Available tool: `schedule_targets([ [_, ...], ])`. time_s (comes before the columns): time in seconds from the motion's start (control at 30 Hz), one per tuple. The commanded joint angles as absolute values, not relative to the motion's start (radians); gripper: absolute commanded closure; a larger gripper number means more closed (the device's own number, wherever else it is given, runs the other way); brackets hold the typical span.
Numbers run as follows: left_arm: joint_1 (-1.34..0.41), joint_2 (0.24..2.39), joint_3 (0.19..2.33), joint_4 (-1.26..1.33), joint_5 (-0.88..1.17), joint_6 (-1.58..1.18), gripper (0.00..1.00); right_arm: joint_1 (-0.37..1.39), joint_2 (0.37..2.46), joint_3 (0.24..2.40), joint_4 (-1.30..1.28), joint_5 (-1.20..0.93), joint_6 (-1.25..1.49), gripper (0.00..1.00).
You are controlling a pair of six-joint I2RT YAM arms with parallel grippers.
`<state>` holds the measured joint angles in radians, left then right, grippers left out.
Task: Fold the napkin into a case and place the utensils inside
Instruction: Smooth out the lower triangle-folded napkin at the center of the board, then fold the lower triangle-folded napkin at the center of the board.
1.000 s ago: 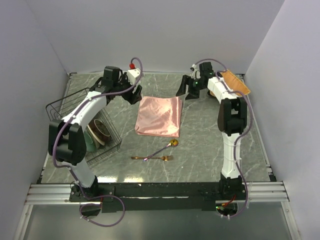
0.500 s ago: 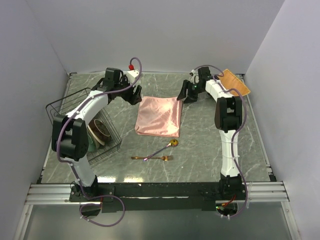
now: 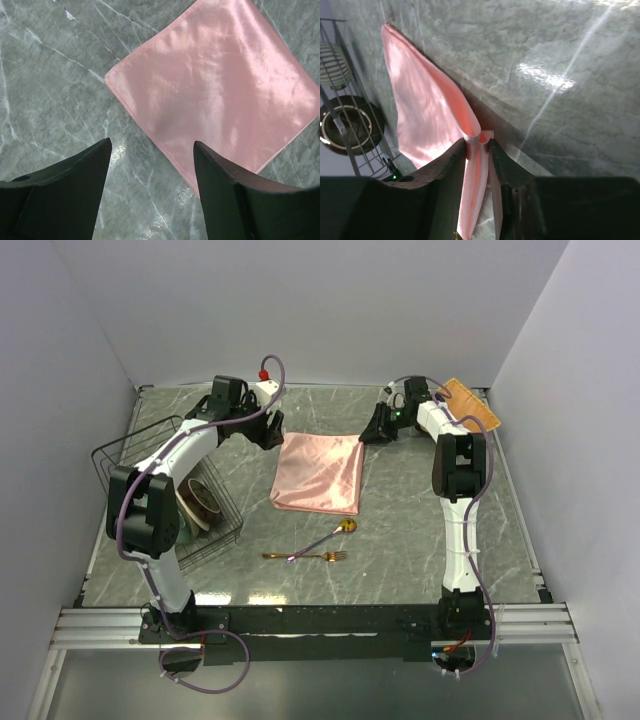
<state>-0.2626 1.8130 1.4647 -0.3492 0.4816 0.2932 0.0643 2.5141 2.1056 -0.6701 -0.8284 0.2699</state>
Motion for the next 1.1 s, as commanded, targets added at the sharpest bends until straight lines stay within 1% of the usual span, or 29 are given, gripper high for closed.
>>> schedule_targets([
  [0.0,-0.256,1.824,1.505,-0.354,0.500,0.290,0.28,0.058,2.497,2.086,-0.627,-0.899,0.246,0.75],
  [0.07,-0.256,1.830,1.516,-0.370,0.520,0.287,0.30,0.060,2.487,2.079,-0.611,-0.893,0.236,0.80],
  [0.1,-0.258,1.833,1.522,-0.374,0.537,0.293,0.33,0.063,2.482,2.082,-0.611,-0.887,0.215,0.84],
  [0.17,-0.262,1.829,1.511,-0.335,0.589,0.301,0.37,0.067,2.482,2.088,-0.630,-0.862,0.193,0.90],
  [0.2,-0.274,1.822,1.500,-0.309,0.597,0.293,0.39,0.066,2.487,2.095,-0.635,-0.861,0.181,0.95],
  [0.23,-0.284,1.825,1.490,-0.278,0.609,0.276,0.44,0.067,2.491,2.098,-0.643,-0.859,0.178,0.97],
  [0.27,-0.311,1.833,1.496,-0.259,0.612,0.264,0.47,0.069,2.494,2.102,-0.653,-0.853,0.175,1.00],
  [0.33,-0.350,1.890,1.550,-0.215,0.588,0.177,0.55,0.071,2.497,2.100,-0.652,-0.847,0.176,1.00],
  [0.5,-0.465,2.055,1.661,-0.114,0.577,-0.072,0.55,0.072,2.493,2.082,-0.627,-0.833,0.189,1.00],
  [0.6,-0.509,2.115,1.658,-0.017,0.574,-0.161,0.58,0.072,2.488,2.075,-0.618,-0.828,0.195,1.00],
  [0.77,-0.555,2.235,1.730,-0.008,0.548,-0.216,0.62,0.074,2.479,2.051,-0.600,-0.827,0.206,1.00],
  [1.07,-0.571,2.339,1.761,0.058,0.512,-0.281,0.66,0.075,2.457,1.999,-0.577,-0.839,0.221,1.00],
])
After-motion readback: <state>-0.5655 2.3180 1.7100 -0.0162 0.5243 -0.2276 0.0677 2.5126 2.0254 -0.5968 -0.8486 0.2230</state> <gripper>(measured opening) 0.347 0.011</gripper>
